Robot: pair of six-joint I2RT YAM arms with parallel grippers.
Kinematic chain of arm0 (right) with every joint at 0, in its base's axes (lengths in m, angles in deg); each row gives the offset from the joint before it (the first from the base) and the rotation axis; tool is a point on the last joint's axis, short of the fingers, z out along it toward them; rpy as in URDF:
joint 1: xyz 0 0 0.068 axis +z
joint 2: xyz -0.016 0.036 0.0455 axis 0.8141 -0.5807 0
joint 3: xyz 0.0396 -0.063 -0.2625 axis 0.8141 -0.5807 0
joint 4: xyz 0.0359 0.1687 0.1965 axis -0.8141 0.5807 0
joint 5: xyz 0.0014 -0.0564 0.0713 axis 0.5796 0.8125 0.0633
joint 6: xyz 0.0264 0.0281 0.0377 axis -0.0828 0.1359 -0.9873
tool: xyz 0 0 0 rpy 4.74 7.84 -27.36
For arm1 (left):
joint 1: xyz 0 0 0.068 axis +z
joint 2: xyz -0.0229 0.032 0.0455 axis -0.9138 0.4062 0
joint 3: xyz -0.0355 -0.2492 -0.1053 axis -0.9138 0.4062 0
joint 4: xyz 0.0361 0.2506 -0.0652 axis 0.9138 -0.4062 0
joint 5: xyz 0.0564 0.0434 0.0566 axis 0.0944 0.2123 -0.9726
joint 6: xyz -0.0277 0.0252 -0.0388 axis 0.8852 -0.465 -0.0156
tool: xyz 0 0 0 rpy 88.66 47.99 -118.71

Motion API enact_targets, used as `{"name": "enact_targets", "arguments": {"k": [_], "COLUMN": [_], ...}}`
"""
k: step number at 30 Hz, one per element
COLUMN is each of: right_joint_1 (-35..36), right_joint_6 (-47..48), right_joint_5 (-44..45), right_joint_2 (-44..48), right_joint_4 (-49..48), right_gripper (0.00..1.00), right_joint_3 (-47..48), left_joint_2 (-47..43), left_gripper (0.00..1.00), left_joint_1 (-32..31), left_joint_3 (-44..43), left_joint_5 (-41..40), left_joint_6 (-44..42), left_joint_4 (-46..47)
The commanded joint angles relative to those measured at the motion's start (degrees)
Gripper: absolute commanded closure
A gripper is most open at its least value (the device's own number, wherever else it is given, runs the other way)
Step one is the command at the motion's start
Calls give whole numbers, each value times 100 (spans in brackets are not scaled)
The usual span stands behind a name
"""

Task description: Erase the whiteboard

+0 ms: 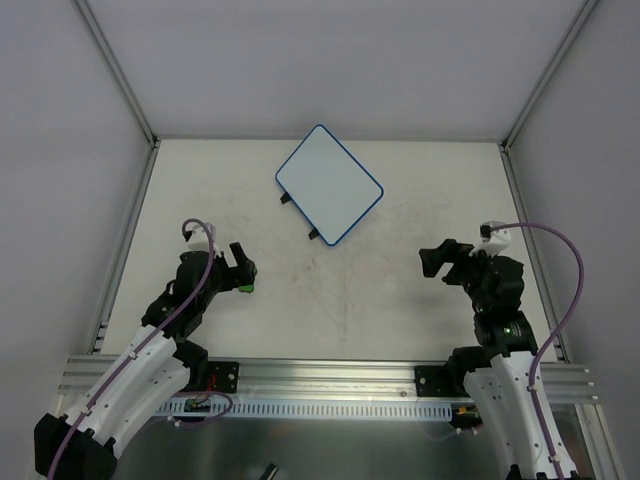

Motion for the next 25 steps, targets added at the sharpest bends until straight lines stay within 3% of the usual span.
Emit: {"name": "enact_targets", "arguments": {"k": [1,7,25], "right_joint_1": [4,4,13], "right_joint_6": [197,224,171], "right_joint_5": [237,326,256], "right_joint_2": [235,218,341], "right_joint_4": [611,778,823], "right_gripper": [1,1,1], "right_joint_3": [-62,-1,17], "left_joint_2": [-252,-578,-288], "left_gripper": [1,1,1], "left_joint_1": [30,22,22], "left_joint_3": [158,273,168], "left_joint_5": [93,6,-65], "left_joint_6": [10,46,72], "left_joint_4": [138,138,147]}}
